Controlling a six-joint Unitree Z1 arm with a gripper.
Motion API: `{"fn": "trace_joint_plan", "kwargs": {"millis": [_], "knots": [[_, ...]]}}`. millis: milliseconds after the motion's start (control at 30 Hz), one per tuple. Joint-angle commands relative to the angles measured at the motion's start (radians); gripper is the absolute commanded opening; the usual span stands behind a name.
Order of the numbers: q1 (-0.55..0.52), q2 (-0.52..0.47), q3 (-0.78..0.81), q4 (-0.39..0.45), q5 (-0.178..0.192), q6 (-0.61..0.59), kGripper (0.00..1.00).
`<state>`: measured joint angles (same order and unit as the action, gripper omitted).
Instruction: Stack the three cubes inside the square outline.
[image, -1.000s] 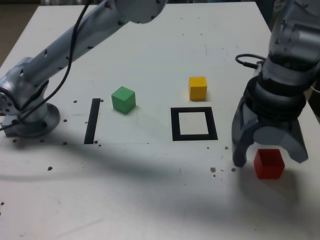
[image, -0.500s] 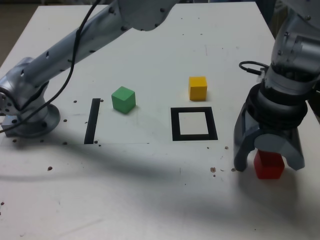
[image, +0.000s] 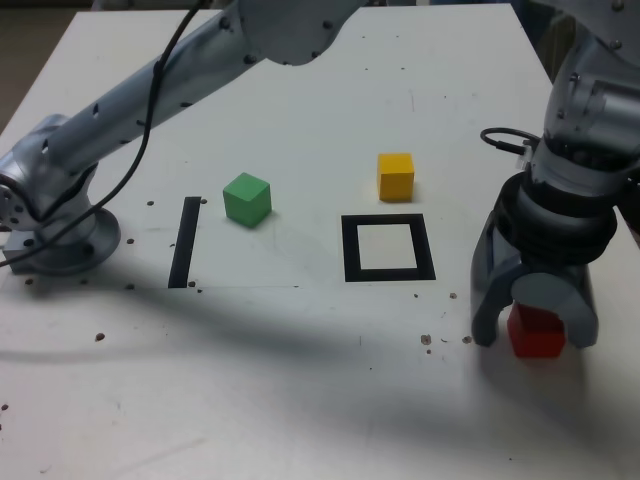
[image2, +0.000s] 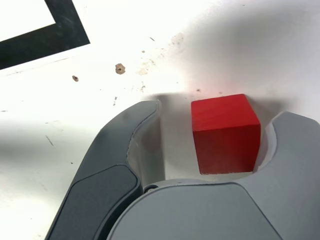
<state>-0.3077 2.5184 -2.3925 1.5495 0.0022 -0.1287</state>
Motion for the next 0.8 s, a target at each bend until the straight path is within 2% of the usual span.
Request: {"fn": "trace_joint_plan", "kwargs": {"millis": [0, 400, 633, 767], "knots": [[-0.003, 0.004, -0.003, 0.007, -0.001, 0.001, 0.71], [-0.003, 0.006, 0.015, 0.007, -0.001, 0.001, 0.6], [-0.003, 0.002, 0.018, 0.008, 0.003, 0.001, 0.41], [-0.003, 0.0, 0.02, 0.003, 0.004, 0.001, 0.35]]}}
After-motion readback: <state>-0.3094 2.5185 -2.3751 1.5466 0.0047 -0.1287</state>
